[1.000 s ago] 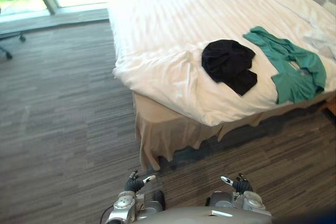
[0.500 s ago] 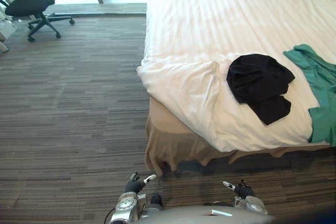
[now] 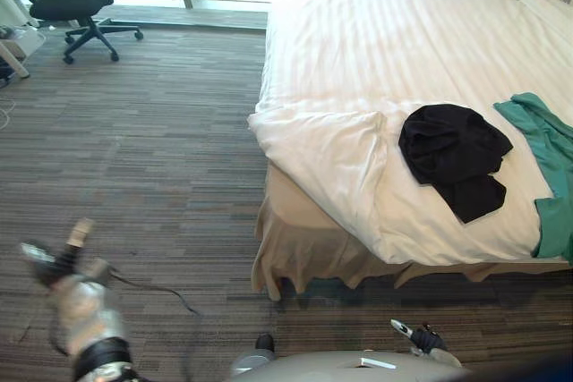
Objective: Tidy the bed and pick cloth on bed and put in laundry
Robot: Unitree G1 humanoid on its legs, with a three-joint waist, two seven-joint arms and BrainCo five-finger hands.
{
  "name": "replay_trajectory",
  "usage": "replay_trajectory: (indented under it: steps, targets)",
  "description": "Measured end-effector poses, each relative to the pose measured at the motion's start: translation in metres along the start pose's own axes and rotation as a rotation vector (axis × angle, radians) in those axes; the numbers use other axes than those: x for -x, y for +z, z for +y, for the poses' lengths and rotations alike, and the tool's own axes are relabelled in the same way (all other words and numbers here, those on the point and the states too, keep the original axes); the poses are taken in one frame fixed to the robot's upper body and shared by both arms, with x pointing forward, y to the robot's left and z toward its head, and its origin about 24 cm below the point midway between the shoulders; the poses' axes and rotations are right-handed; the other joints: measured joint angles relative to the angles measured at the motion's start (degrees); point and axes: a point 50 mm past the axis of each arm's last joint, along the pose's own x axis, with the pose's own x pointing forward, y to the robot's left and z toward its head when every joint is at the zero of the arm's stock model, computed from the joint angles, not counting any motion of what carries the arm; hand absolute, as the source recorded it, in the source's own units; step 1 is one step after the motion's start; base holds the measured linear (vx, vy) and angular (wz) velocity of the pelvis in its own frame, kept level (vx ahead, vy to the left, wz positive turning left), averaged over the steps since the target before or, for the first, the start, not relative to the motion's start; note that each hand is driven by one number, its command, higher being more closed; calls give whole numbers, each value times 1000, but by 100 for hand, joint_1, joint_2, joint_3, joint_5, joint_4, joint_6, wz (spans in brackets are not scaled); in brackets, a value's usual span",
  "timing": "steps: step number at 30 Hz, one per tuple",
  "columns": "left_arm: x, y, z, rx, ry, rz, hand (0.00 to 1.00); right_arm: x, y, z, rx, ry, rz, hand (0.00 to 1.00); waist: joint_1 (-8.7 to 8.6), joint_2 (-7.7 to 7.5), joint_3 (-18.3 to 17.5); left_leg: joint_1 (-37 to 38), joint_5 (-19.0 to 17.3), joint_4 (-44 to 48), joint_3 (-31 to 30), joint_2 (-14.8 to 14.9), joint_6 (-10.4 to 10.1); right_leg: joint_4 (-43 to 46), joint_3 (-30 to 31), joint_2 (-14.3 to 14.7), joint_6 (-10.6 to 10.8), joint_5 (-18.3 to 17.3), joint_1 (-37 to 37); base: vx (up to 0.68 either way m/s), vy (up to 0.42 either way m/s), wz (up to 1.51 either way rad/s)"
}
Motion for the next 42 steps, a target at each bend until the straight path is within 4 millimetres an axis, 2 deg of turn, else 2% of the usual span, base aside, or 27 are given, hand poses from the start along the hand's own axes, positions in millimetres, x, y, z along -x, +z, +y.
replay_trajectory:
  steps: [1,2,3,4,5,6,7,8,9,10,12,13,15,16,18,21,23,26,34,42]
  targets:
    - [-5,13,-12,59,3,-44,0,1,-5,-4,0,-8,12,0,38,28,-4,-8,-15,15,-22,6,-32,-32,4,-2,11,-5,23,-154,-17,20]
    - [-22,52,-50,128,-34,-152,0,2,-8,-6,2,-5,21,0,42,80,-31,-34,-3,-11,-67,-20,-24,-15,-25,-2,1,-66,15,-126,-14,19]
    - [-31,66,-67,82,-72,-179,0,2,-8,-7,3,0,22,0,27,96,-46,-54,14,-13,-62,-4,-26,6,-15,11,-2,-82,-6,-162,-23,7]
    - [-43,95,-94,-122,-193,-267,0,2,-6,-8,16,5,22,0,-23,162,-119,-167,43,-15,-17,32,-19,125,32,32,-6,-128,-104,-122,-22,-11]
    - [-42,108,-104,-193,-255,-329,0,1,-2,-8,17,10,8,0,-72,182,-119,-171,44,-17,62,46,-18,166,53,32,-27,-146,-145,-112,-16,-30]
    - [-24,130,-122,-223,-359,-484,0,1,3,-12,21,7,-20,0,-152,169,-163,-201,57,-15,212,64,-5,216,166,26,-49,-132,-285,-39,10,-41]
    - [4,143,-136,-225,-441,-629,0,1,4,-15,30,0,-31,0,-153,344,-255,-367,66,-4,239,48,-6,323,268,15,-48,-131,-511,7,23,-37]
    - [19,146,-144,-221,-480,-685,0,1,6,-15,34,-1,-34,0,-161,311,-236,-403,122,22,233,35,-2,360,290,5,-37,-122,-571,55,28,-13]
    - [46,147,-156,-194,-529,-767,0,1,6,-14,35,-8,-34,0,-220,389,-139,-560,177,131,232,14,27,457,303,-23,34,-70,-723,58,22,6]
    - [67,138,-169,-199,-576,-795,0,0,9,-14,26,-17,-43,0,-293,408,15,-720,167,322,247,4,20,605,305,-53,35,-67,-884,30,18,7]
    - [85,127,-184,-263,-635,-817,0,-1,16,-10,22,-17,-65,0,-317,371,190,-995,121,565,302,44,-14,812,337,-48,-4,-89,-1160,-27,-7,-8]
    - [97,124,-195,-307,-682,-848,0,-2,28,-1,17,-1,-103,0,-318,320,339,-1218,29,791,442,133,-30,1021,431,-21,-40,-111,-1424,-90,-30,-33]
    - [115,132,-216,-322,-742,-929,0,-1,45,14,22,35,-182,0,-299,215,471,-1679,-140,1212,682,271,-39,1383,607,45,-117,-159,-1943,-84,-39,-45]
    - [125,144,-227,-302,-760,-987,0,0,56,18,24,48,-230,0,-280,185,552,-1892,-252,1460,813,336,-37,1563,700,71,-140,-178,-2186,-87,-42,-42]
    - [136,159,-237,-279,-767,-1060,0,1,66,26,17,68,-268,0,-298,210,570,-2177,-402,1752,949,438,-11,1688,783,85,-156,-195,-2461,-85,-29,-40]
    - [162,197,-255,-221,-769,-1238,0,6,79,39,32,111,-333,0,-316,310,745,-2476,-763,2256,1500,707,28,1810,947,133,-145,-206,-2710,-78,13,-43]
    - [174,216,-263,-206,-768,-1314,0,8,85,43,18,120,-361,0,-327,293,784,-2640,-841,2461,1640,772,63,1908,1044,135,-134,-208,-2894,-12,43,-23]
    - [185,228,-277,-233,-804,-1360,0,11,89,48,-1,128,-386,0,-318,267,863,-2783,-884,2703,1680,827,63,1992,1066,135,-126,-203,-3007,47,52,-7]
    - [173,252,-306,-460,-757,-1381,0,18,105,57,-78,154,-456,0,-311,246,1180,-3037,-884,2821,1835,845,64,2068,1098,111,-102,-180,-3310,7,1,-2]
    - [172,282,-324,-556,-734,-1384,0,23,119,63,-143,183,-503,0,-298,233,1438,-3361,-863,2813,1925,886,95,1896,1225,166,-49,53,-3645,-4,3,-9]
